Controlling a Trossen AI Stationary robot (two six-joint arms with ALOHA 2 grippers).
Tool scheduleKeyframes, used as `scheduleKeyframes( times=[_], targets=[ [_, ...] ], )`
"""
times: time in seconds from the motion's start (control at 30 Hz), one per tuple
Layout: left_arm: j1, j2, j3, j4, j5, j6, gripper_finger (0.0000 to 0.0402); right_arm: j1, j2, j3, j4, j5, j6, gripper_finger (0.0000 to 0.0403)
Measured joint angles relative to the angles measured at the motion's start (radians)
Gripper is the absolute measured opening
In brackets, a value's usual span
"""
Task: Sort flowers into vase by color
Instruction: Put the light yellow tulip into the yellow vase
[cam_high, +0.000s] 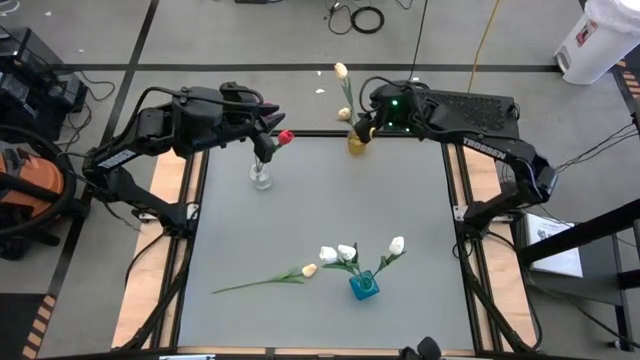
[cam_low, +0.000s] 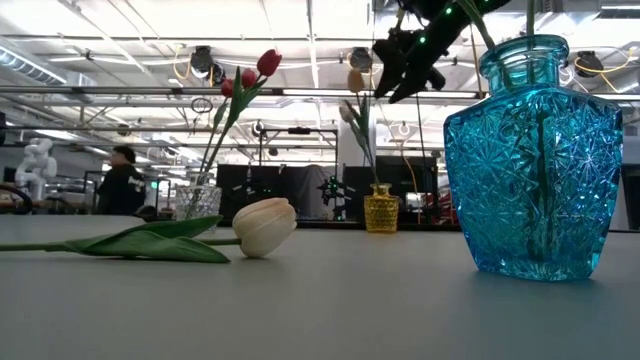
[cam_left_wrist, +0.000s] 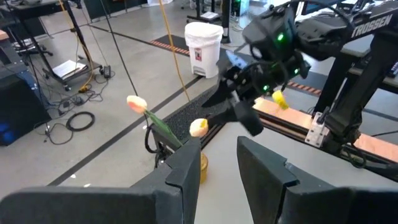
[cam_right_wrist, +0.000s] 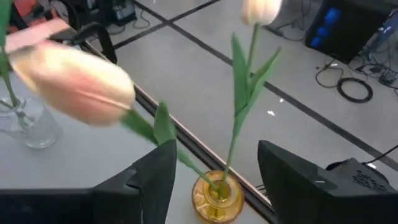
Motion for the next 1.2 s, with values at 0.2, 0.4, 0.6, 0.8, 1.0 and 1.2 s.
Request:
scheduleKeyframes(
  times=[0.2,0.4,0.6,0.8,1.0,1.2],
  targets=[
    [0.0,0.0,0.0,-0.005,0.005,0.0,0.0112,0.0,-0.069,0.0,-0.038,0.0,0.0,0.0217],
    [-0.006,0.0,0.0,-0.105,0.092,-0.003,0.0112,0.016,-0.154,0.0,-0.14,-0.001,0.0,0.0217],
    [-0.054,0.0,0.0,-0.265,0.172,-0.046,0.0112,0.05,-0.243,0.0,-0.195,-0.002,0.0,0.0217],
    [-0.133,0.0,0.0,-0.401,0.228,-0.124,0.0112,0.076,-0.306,0.0,-0.211,-0.005,0.024,0.0217],
    [-0.222,0.0,-0.038,-0.431,0.27,-0.209,0.0112,0.098,-0.335,0.0,-0.211,-0.005,0.043,0.0217],
    [-0.33,0.009,-0.136,-0.443,0.279,-0.276,0.0112,0.127,-0.34,0.0,-0.212,-0.004,0.053,0.0217]
  ],
)
